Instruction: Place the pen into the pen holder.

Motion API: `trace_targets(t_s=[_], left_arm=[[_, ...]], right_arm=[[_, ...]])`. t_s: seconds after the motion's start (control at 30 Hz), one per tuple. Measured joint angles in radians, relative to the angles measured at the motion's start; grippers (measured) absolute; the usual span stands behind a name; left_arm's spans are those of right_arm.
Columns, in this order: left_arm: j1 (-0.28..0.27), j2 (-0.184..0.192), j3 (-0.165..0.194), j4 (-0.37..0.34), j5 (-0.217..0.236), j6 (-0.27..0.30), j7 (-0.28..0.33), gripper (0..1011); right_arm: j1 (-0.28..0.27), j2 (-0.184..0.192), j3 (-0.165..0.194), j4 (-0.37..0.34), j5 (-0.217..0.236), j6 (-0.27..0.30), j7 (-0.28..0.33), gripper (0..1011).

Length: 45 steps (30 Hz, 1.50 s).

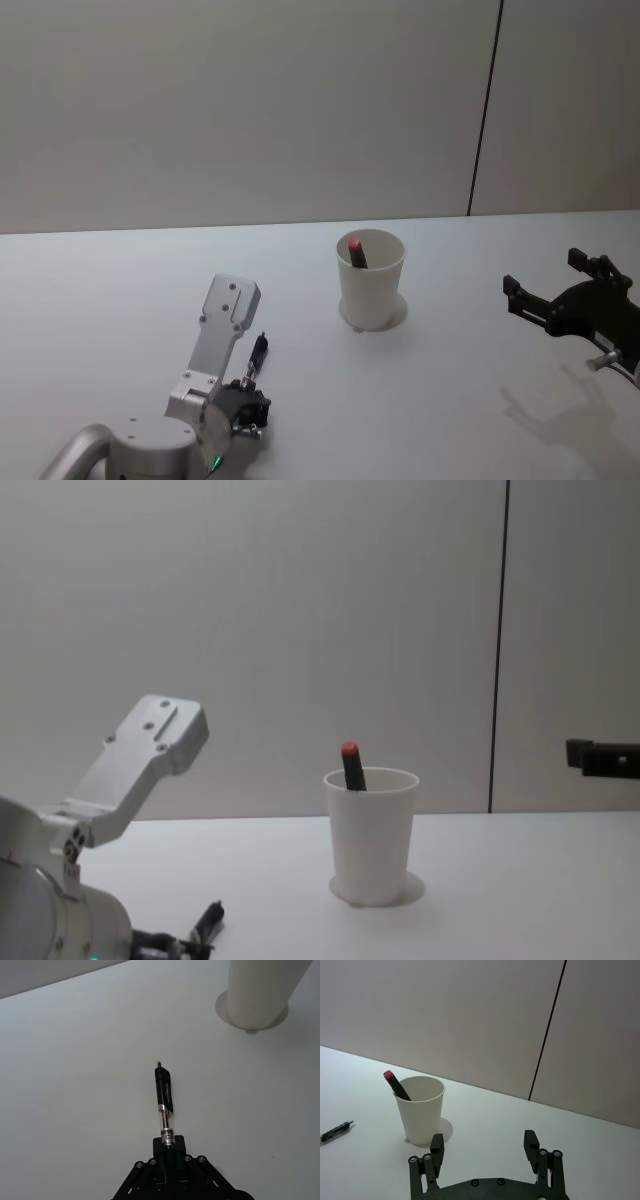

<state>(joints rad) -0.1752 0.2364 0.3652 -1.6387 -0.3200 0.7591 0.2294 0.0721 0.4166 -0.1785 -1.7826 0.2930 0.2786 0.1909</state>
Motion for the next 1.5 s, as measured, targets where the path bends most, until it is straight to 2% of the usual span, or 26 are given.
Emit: trace_targets(t_s=[0.37, 0.77, 1.13, 1.5], left_arm=[[0.001, 0.008, -0.014, -0.015, 0.034, -0.074, -0.014, 140], [-0.002, 0.027, -0.032, -0.027, 0.084, -0.202, -0.069, 140], [-0.008, 0.058, -0.052, -0.031, 0.121, -0.356, -0.183, 140], [-0.018, 0.087, -0.070, -0.027, 0.129, -0.492, -0.326, 140]], right_arm=[[0.000, 0.000, 0.000, 0.000, 0.000, 0.000, 0.000, 1001], [0.000, 0.000, 0.000, 0.000, 0.000, 0.000, 0.000, 1001], [0.000, 0.000, 0.000, 0.000, 0.000, 0.000, 0.000, 1001], [0.000, 0.000, 0.000, 0.000, 0.000, 0.000, 0.000, 1002]])
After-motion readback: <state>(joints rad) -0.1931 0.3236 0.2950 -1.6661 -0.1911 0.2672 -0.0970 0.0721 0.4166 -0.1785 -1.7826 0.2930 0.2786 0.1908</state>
